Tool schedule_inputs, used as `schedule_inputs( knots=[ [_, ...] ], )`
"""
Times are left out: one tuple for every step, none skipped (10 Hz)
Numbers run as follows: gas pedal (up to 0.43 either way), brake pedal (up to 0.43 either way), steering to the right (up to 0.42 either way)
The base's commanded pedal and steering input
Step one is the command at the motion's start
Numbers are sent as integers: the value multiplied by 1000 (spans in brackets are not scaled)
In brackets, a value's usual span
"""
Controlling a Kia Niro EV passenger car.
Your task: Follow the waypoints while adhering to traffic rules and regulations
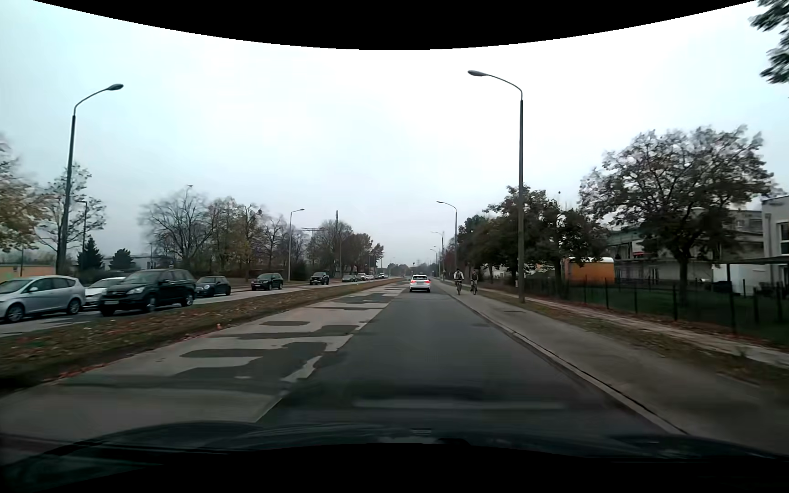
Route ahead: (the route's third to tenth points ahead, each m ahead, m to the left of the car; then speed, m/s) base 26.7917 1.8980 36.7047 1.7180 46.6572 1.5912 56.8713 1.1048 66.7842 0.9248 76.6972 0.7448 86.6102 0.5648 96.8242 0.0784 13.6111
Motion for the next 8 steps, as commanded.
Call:
schedule_inputs(
  knots=[
    [157, 0, 0],
    [157, 0, 1],
    [157, 0, 1],
    [157, 0, 1],
    [157, 0, 1],
    [157, 0, 1],
    [157, 0, 1],
    [157, 0, 1]
  ],
)
